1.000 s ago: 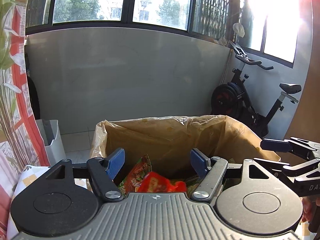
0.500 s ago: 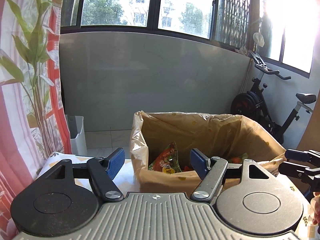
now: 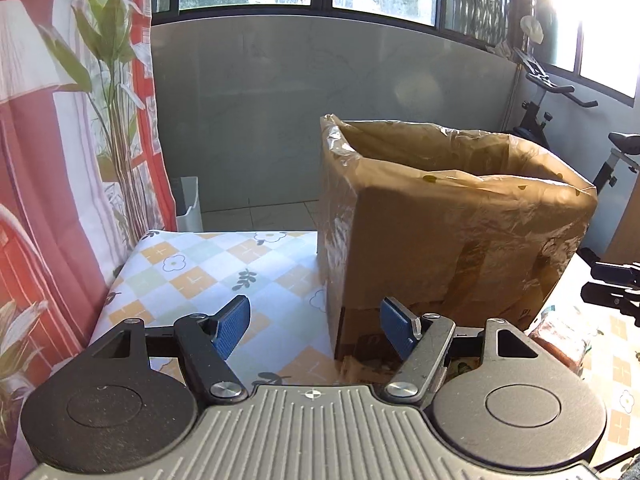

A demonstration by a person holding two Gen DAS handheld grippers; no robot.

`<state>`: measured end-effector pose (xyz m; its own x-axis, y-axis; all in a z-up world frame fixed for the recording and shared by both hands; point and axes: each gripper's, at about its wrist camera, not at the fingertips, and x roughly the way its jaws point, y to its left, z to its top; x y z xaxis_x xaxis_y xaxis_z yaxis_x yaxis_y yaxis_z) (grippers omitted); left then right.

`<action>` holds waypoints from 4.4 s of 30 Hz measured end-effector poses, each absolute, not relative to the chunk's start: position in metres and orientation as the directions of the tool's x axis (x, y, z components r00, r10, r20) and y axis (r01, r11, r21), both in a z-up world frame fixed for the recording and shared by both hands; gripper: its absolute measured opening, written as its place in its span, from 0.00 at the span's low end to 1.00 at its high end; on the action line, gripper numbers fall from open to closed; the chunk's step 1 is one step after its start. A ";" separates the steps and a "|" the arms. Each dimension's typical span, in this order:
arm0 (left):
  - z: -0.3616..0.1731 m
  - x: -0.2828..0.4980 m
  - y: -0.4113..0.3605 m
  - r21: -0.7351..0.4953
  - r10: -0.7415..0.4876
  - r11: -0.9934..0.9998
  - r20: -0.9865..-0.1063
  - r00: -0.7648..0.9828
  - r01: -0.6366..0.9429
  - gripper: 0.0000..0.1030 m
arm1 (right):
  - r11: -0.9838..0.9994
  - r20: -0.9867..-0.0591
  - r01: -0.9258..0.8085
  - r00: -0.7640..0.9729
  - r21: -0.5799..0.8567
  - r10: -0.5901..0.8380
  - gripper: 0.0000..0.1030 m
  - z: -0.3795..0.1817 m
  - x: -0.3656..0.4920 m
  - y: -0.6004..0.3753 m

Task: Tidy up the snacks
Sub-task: 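Move both open grippers back down to the snack pile, then close the left gripper on the orange chip bag, then close the right gripper on the blue-wrapped dark round snack while left holds orange bag, then lift both held snacks and carry them over the box, then open the left gripper to drop the orange bag while right drops blue snack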

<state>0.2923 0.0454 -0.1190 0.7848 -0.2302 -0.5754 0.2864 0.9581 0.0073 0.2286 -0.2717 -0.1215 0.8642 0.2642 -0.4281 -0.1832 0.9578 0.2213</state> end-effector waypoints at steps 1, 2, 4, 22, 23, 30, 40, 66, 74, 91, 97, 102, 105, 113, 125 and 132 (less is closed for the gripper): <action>-0.119 0.291 0.050 0.005 -0.224 0.961 -0.577 0.785 0.277 0.72 | 0.960 -0.444 -0.177 0.858 0.215 0.258 0.84 -0.127 0.227 -0.271; -0.120 0.291 0.055 -0.002 -0.218 0.964 -0.579 0.786 0.266 0.72 | 0.962 -0.457 -0.175 0.852 0.211 0.255 0.83 -0.131 0.226 -0.270; -0.122 0.289 0.061 -0.013 -0.206 0.970 -0.582 0.787 0.245 0.72 | 0.961 -0.481 -0.171 0.838 0.218 0.258 0.81 -0.141 0.223 -0.269; -0.183 0.237 -0.001 -0.248 -0.475 0.870 -0.658 0.585 0.427 0.72 | 0.957 -0.573 -0.167 0.771 0.237 0.277 0.81 -0.172 0.204 -0.259; -0.184 0.236 -0.002 -0.247 -0.474 0.869 -0.664 0.579 0.428 0.72 | 0.957 -0.572 -0.165 0.773 0.239 0.276 0.81 -0.172 0.203 -0.260; -0.199 0.216 -0.008 -0.299 -0.497 0.862 -0.662 0.561 0.409 0.76 | 0.950 -0.578 -0.174 0.760 0.258 0.297 0.81 -0.176 0.197 -0.259; -0.221 0.217 -0.015 -0.343 -0.523 0.843 -0.700 0.486 0.414 0.82 | 0.938 -0.618 -0.221 0.707 0.267 0.342 0.81 -0.188 0.193 -0.247; -0.214 0.206 0.020 -0.357 -0.457 0.888 -0.606 0.651 0.291 0.41 | 0.956 -0.665 -0.272 0.696 0.107 0.272 0.72 -0.197 0.190 -0.235; -0.213 0.205 0.028 -0.343 -0.413 0.906 -0.591 0.692 0.248 0.41 | 0.937 -0.674 -0.348 0.701 -0.035 0.235 0.62 -0.212 0.211 -0.226; -0.216 0.205 0.034 -0.366 -0.446 0.891 -0.592 0.671 0.269 0.40 | 0.949 -0.685 -0.299 0.670 0.104 0.286 0.49 -0.228 0.216 -0.240; -0.196 0.199 0.035 -0.352 -0.467 0.880 -0.525 0.711 0.318 0.40 | 0.947 -0.628 -0.275 0.711 0.166 0.317 0.48 -0.207 0.207 -0.251; -0.165 0.202 0.037 -0.308 -0.468 0.881 -0.470 0.748 0.358 0.40 | 0.948 -0.572 -0.250 0.757 0.196 0.317 0.48 -0.182 0.200 -0.262; -0.133 0.208 0.038 -0.291 -0.489 0.869 -0.397 0.776 0.399 0.40 | 0.950 -0.516 -0.254 0.797 0.183 0.313 0.48 -0.155 0.202 -0.266; -0.042 0.250 0.019 -0.222 -0.567 0.819 -0.182 0.803 0.529 0.41 | 0.970 -0.354 -0.236 0.903 0.065 0.243 0.48 -0.071 0.212 -0.281; -0.039 0.373 -0.085 -0.172 -0.564 0.826 -0.266 0.782 0.537 0.41 | 0.972 -0.342 -0.234 0.912 0.017 0.225 0.48 -0.032 0.302 -0.278; -0.078 0.427 -0.132 -0.153 -0.569 0.813 -0.418 0.708 0.562 0.47 | 0.966 -0.417 -0.259 0.879 -0.012 0.230 0.48 -0.048 0.335 -0.264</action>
